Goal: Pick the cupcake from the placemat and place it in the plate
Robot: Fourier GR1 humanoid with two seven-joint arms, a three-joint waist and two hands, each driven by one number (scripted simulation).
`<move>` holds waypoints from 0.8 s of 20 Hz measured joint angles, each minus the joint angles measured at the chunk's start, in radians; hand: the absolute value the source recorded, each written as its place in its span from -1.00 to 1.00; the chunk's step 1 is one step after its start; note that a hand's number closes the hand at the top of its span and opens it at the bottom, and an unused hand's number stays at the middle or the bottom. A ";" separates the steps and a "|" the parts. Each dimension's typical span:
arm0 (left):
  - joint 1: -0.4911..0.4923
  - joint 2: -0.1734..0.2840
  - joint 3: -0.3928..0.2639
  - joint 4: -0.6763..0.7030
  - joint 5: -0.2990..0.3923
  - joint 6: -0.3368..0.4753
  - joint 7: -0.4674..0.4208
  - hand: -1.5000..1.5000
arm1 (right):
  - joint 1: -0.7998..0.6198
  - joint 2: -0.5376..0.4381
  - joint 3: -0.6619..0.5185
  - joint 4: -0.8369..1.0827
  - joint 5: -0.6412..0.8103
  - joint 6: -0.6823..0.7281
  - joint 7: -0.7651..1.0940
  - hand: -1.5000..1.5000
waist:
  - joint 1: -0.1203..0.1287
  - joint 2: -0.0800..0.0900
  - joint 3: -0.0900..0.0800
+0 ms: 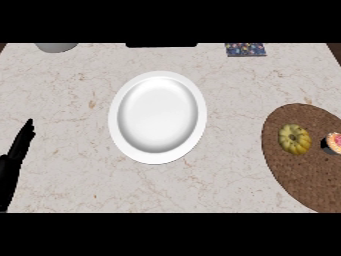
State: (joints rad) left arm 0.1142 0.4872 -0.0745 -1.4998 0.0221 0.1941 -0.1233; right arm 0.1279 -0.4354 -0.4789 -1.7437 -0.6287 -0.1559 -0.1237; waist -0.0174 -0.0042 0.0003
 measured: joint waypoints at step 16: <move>-0.043 -0.031 0.009 0.031 -0.033 -0.019 -0.004 0.00 | 0.087 -0.404 0.052 0.133 0.145 0.308 0.338 -1.00 | 0.021 0.006 -0.001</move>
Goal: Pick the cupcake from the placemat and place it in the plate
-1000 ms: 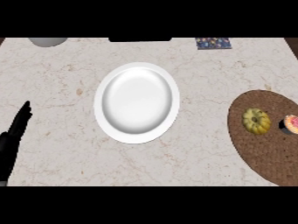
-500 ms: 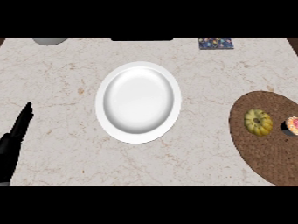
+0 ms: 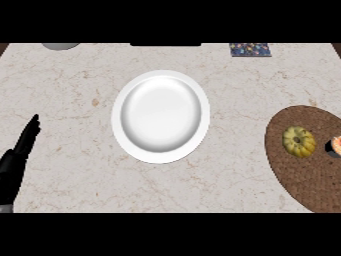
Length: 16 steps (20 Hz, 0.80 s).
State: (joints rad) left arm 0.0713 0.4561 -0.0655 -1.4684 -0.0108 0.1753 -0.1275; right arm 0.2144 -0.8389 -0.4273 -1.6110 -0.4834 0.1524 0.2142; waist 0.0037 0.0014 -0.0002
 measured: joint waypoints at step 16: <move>0.006 -0.040 0.022 -0.018 -0.044 -0.028 0.013 0.00 | -0.260 -0.056 0.233 0.376 0.266 0.277 -0.033 -1.00 | 0.009 0.001 0.001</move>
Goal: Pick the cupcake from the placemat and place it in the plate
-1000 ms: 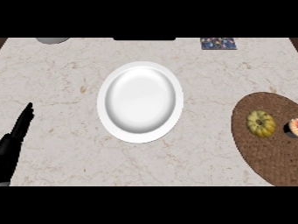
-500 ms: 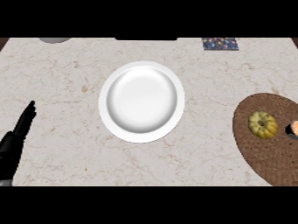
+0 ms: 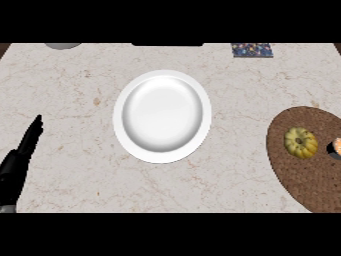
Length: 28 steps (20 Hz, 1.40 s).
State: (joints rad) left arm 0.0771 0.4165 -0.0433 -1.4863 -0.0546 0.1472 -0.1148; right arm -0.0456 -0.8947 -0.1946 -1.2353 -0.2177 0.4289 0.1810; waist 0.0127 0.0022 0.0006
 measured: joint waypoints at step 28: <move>-0.008 -0.094 0.134 0.016 -0.104 -0.110 -0.023 0.00 | -0.217 0.210 0.018 0.353 0.379 0.102 -0.226 1.00 | -0.009 -0.002 -0.001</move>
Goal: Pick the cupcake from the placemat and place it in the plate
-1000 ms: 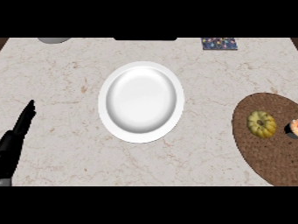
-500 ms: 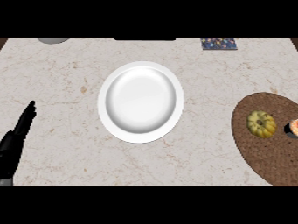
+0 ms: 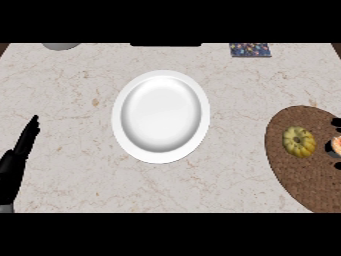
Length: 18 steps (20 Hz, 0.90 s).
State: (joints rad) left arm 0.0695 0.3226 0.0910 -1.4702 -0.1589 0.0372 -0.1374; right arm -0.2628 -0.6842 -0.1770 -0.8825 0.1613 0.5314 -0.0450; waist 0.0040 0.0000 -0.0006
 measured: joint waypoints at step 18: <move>-0.008 -0.035 -0.009 -0.038 -0.034 -0.043 0.008 0.00 | -0.296 0.033 0.244 0.036 0.430 -0.242 -0.071 1.00 | 0.057 0.011 -0.003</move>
State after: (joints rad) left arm 0.0614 0.2872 0.0817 -1.5085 -0.1931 -0.0057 -0.1294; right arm -0.5587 -0.6511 0.0667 -0.8470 0.5908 0.2896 -0.1161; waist 0.0613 0.0106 -0.0040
